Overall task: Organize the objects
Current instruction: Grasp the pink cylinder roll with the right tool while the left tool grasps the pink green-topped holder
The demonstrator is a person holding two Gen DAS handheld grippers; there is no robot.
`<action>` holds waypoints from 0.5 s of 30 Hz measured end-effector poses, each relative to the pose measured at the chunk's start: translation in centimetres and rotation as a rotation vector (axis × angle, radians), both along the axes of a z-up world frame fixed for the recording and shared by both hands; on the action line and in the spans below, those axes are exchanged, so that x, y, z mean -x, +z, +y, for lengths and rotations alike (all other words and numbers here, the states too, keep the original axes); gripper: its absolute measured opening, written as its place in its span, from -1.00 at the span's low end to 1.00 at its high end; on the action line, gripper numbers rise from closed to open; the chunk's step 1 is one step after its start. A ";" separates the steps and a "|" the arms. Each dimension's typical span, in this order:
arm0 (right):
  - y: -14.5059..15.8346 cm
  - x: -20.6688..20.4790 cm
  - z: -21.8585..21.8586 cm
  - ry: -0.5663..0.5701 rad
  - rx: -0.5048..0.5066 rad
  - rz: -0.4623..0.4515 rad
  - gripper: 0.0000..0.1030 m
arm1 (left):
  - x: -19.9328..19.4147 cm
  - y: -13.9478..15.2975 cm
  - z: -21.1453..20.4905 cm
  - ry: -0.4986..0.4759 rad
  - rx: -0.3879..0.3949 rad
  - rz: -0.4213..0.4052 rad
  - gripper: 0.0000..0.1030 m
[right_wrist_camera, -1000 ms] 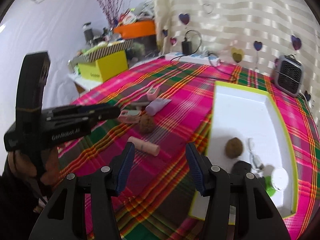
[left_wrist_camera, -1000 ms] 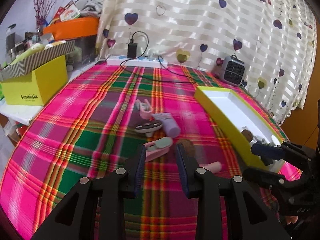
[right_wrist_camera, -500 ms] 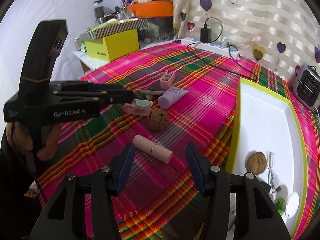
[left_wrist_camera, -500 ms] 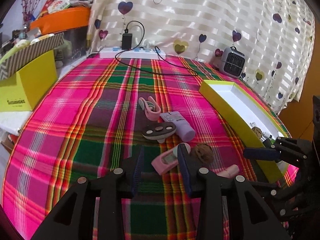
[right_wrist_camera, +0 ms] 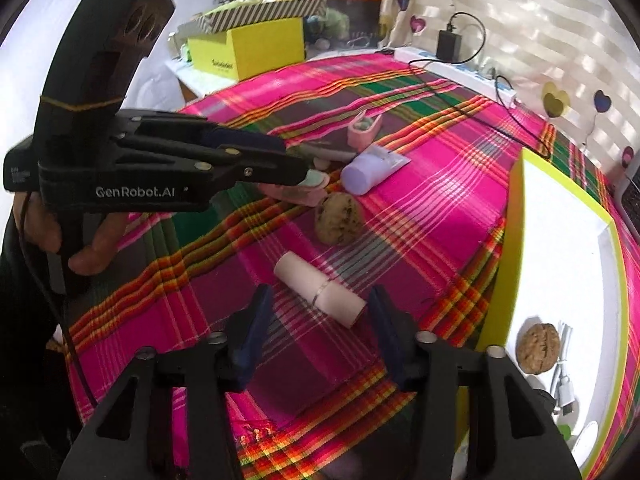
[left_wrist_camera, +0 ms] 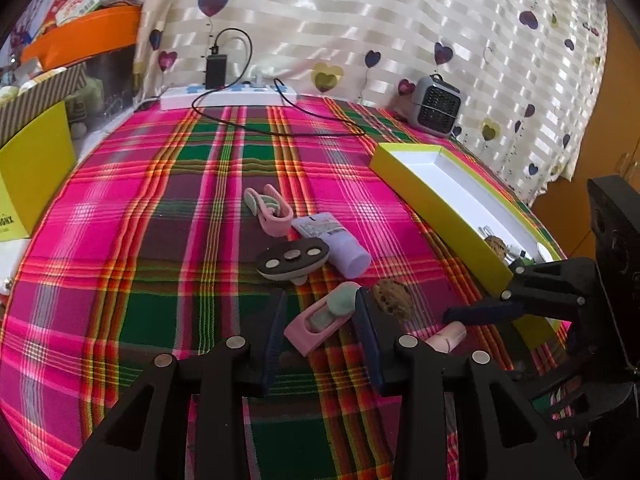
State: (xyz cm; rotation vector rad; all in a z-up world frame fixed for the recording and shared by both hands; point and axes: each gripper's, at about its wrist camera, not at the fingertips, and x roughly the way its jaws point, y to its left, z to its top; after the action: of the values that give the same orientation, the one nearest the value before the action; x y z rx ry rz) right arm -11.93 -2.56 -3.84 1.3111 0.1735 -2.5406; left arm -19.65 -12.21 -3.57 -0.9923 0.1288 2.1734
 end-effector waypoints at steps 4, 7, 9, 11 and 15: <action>0.0 -0.3 -0.2 0.017 -0.006 -0.008 -0.54 | -0.2 -0.2 0.2 -0.038 0.028 0.007 -0.34; 0.0 -0.6 -0.4 0.033 -0.008 -0.013 -0.61 | -0.2 -0.3 0.4 -0.055 0.042 0.009 -0.34; 0.0 -0.7 -0.6 0.051 -0.003 -0.019 -0.62 | -0.4 -0.3 0.4 -0.070 0.047 0.015 -0.34; 0.0 -0.8 -0.7 0.060 0.006 -0.023 -0.62 | -0.4 -0.4 0.6 -0.087 0.052 0.011 -0.34; 0.0 -0.5 -0.8 0.047 -0.002 -0.018 -0.62 | -0.1 -0.7 1.1 -0.108 0.078 0.003 -0.34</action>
State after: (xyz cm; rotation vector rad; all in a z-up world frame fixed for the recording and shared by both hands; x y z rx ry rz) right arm -11.42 -3.32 -3.84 1.3147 0.2006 -2.4887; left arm -19.53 -11.09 -4.26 -1.0027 0.2636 2.0848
